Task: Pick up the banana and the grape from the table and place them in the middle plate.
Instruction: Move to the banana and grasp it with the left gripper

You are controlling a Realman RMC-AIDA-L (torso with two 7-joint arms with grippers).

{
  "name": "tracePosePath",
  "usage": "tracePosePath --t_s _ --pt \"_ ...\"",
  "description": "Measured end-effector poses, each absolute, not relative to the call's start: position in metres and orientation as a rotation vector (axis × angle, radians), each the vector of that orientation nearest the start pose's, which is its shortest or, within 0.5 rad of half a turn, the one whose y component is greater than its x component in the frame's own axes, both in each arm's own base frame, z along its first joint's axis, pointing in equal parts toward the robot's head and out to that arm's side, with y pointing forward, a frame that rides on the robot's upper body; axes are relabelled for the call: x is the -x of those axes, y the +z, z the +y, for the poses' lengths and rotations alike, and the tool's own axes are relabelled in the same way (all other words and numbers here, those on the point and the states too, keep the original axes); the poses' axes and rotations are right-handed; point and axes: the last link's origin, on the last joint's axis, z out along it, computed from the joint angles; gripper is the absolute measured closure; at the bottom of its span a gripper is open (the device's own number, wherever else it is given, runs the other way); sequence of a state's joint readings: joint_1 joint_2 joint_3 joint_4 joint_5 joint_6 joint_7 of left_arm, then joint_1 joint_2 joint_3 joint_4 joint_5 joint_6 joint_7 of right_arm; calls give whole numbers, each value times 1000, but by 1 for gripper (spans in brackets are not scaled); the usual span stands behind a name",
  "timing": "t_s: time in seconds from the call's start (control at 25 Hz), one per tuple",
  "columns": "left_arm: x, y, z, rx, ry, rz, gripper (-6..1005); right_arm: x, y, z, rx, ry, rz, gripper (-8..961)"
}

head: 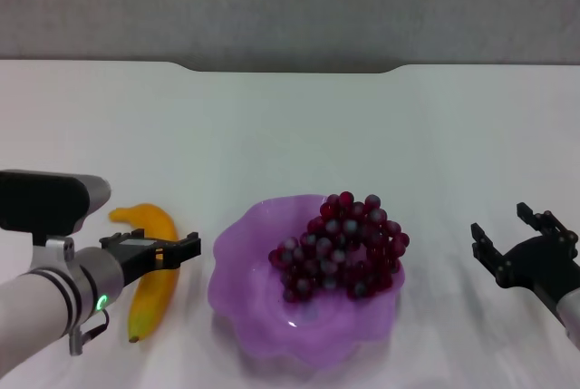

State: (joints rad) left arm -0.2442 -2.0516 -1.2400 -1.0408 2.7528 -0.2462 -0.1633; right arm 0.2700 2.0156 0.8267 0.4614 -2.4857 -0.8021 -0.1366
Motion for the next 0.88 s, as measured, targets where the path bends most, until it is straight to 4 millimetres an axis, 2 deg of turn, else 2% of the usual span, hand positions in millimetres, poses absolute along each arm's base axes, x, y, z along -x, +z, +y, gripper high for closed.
tracePosePath --t_s 0.48,0.88 --pt "303 -70 340 1875 -180 -1171 109 -339 -61 300 1904 350 474 242" --pt "305 -74 337 1887 -178 -1162 109 -339 -60 300 1899 352 475 242"
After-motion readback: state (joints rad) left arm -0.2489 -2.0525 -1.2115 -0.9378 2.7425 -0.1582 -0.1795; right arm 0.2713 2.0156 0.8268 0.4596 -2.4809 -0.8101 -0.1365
